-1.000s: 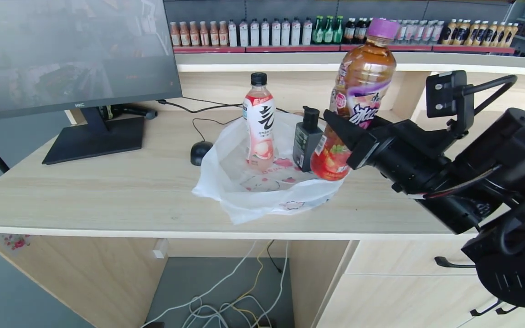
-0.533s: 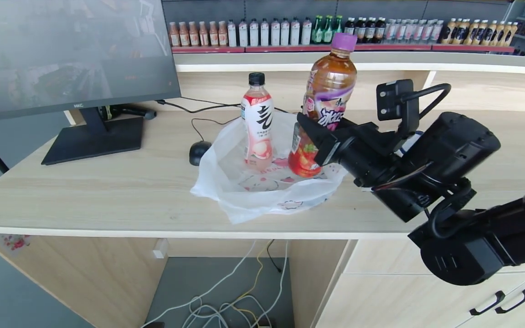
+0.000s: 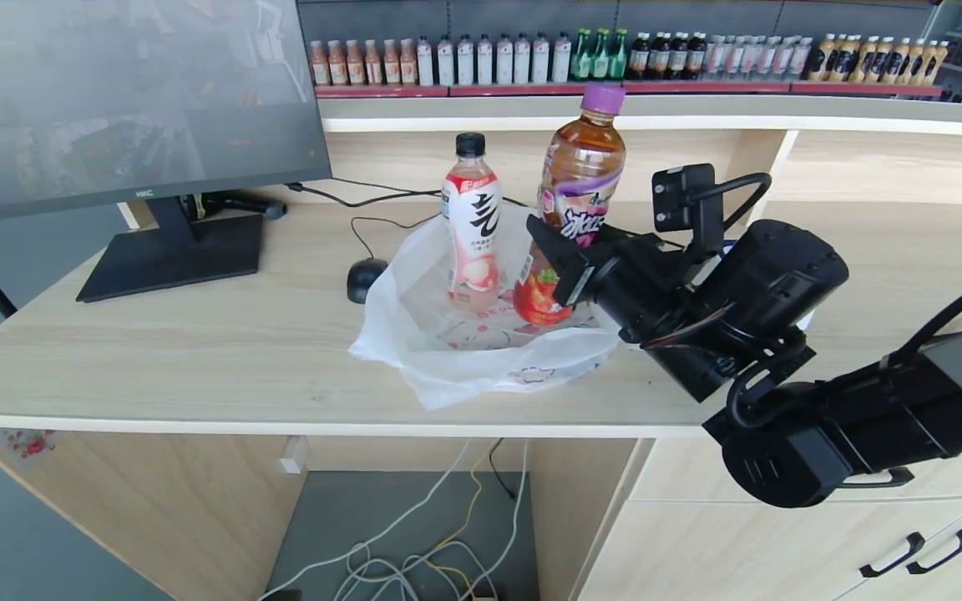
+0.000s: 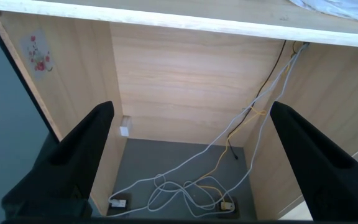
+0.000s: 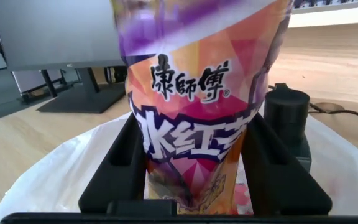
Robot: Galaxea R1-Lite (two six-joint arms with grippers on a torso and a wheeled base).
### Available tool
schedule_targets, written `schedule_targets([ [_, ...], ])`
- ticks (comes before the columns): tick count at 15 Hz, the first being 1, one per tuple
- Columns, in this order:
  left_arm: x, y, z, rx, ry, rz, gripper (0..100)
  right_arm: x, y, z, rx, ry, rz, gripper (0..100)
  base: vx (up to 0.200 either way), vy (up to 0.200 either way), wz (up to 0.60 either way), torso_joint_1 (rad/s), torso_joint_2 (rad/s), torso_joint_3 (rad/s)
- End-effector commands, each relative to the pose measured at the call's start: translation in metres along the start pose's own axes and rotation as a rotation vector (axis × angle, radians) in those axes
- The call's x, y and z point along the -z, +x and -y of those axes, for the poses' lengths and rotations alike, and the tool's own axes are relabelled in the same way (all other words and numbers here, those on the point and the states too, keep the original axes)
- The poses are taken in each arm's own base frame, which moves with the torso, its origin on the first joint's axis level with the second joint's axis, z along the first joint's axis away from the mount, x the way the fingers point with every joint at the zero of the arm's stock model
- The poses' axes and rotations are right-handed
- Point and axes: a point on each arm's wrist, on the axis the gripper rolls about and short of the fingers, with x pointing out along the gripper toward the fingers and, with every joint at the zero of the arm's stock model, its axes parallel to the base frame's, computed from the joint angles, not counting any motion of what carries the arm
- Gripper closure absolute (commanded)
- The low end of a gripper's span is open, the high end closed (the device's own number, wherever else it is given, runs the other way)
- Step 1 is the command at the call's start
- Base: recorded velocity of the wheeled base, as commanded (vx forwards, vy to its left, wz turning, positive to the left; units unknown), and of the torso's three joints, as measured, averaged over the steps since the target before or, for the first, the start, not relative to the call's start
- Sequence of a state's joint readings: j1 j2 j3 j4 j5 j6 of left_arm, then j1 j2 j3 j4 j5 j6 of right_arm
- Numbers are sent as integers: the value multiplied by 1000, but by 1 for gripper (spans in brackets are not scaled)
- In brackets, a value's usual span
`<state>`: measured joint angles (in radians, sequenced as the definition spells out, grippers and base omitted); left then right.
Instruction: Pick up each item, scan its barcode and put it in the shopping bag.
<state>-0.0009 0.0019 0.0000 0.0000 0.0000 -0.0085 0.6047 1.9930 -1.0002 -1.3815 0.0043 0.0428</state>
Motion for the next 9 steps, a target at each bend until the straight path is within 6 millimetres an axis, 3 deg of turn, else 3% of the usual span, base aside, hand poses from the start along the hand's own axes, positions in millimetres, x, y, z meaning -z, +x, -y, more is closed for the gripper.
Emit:
schedule_targets([
  [1, 0, 0, 0, 1, -1, 0, 0, 11, 3, -2, -6, 2, -19, 100, 0, 0, 0, 0, 0, 0],
  [9, 0, 0, 0, 1, -1, 0, 0, 46, 8, 0, -3, 5, -90, 100, 0, 0, 0, 0, 0, 0],
])
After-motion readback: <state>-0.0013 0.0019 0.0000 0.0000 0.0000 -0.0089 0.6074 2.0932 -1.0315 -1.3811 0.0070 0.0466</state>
